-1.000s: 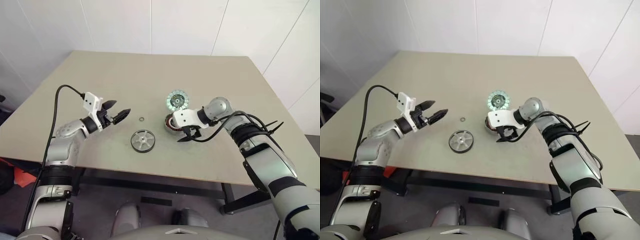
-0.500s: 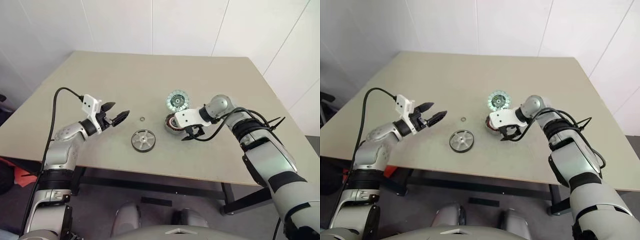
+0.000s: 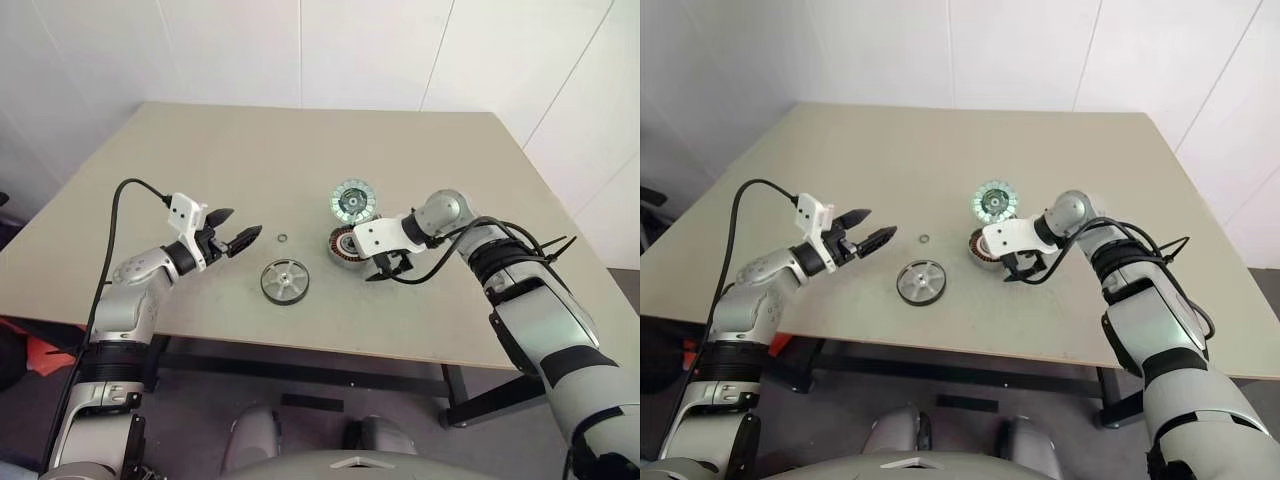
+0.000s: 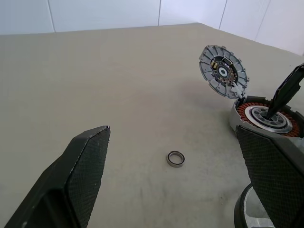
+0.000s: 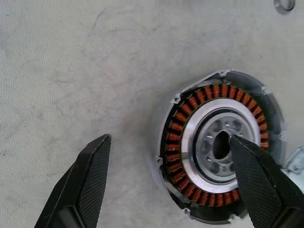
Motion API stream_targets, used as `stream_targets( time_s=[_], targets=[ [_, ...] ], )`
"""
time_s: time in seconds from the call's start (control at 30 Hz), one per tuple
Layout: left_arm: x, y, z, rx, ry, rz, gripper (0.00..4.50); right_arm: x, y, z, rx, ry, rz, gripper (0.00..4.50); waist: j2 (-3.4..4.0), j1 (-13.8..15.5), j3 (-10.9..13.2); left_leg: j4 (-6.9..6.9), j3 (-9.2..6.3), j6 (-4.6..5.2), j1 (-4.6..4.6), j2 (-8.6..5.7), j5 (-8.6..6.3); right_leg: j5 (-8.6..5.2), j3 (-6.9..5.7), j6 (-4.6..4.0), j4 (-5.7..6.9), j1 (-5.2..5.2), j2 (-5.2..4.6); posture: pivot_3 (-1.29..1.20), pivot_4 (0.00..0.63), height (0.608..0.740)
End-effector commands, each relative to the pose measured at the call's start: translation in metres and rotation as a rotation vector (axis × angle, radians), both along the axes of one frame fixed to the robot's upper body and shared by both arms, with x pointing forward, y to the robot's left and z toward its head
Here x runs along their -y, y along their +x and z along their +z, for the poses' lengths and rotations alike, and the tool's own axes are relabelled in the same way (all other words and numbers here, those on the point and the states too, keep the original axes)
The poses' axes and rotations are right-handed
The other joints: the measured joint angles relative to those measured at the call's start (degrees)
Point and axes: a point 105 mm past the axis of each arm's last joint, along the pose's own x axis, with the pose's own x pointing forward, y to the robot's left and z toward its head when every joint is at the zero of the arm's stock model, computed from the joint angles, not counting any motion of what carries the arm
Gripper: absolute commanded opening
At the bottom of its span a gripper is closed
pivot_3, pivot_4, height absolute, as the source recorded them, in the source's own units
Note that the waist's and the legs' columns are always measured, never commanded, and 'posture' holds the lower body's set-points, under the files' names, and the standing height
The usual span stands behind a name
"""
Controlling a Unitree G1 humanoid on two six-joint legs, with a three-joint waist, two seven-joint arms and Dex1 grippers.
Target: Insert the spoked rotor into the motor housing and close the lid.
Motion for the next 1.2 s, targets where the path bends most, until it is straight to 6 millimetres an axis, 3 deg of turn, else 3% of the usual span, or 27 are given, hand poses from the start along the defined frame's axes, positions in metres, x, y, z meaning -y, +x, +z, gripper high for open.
stream_targets(
  time_s=[0.03,0.23,0.33,0.53,0.63,0.9,1.2],
  targets=[
    [-0.001,-0.001,0.012,0.047,0.008,-0.004,4.50,-0.024,0.001,0.052,0.116,0.127,0.082,4.47,0.00,-0.28,0.00,0.00,0.00,0.00,-0.01,0.00,0.00,0.00,0.00,0.00,0.01,-0.02,0.00,0.00,0.000,0.740],
    [-0.002,-0.001,0.013,0.043,0.010,-0.015,4.50,-0.069,-0.013,0.085,0.098,0.339,0.129,4.47,-0.01,-1.18,-0.01,-0.01,-0.01,0.05,0.01,0.01,0.03,0.00,0.00,0.00,0.02,0.00,0.01,0.00,0.000,0.740],
    [-0.005,-0.002,0.014,0.042,0.016,-0.019,4.50,-0.094,0.008,0.090,0.026,0.533,-0.048,4.47,-0.01,-1.36,0.00,-0.01,-0.01,-0.04,0.11,0.03,0.03,0.00,0.00,0.00,0.04,0.03,0.02,0.00,0.000,0.740],
    [-0.019,0.002,0.012,0.037,0.042,0.043,4.50,-0.113,0.047,0.081,-0.053,0.743,-0.404,4.47,0.00,-1.11,0.00,-0.04,-0.04,-0.14,0.07,0.00,0.07,0.02,0.00,-0.04,0.01,0.05,0.01,0.00,0.000,0.740],
    [-0.020,0.002,0.012,0.037,0.040,0.052,4.50,-0.113,0.055,0.059,-0.058,0.716,-0.514,4.47,0.00,-1.20,0.00,-0.06,-0.03,-0.16,0.04,-0.03,0.06,0.02,0.01,-0.04,-0.04,0.04,0.00,0.00,0.000,0.740],
    [-0.034,-0.005,0.007,0.016,0.064,0.074,4.50,-0.117,0.046,0.014,-0.120,0.639,-0.568,4.47,0.01,-1.44,0.01,-0.18,-0.01,-0.21,0.04,0.02,0.08,0.02,0.01,-0.05,-0.01,-0.06,0.02,0.00,0.000,0.740],
    [-0.035,-0.013,-0.005,-0.028,0.104,0.048,4.50,-0.122,0.040,-0.015,-0.137,0.607,-0.646,4.47,0.02,-1.33,0.01,-0.17,-0.01,-0.25,0.11,0.02,0.11,0.02,0.01,-0.05,0.06,-0.02,0.02,0.00,0.000,0.740]
  ],
)
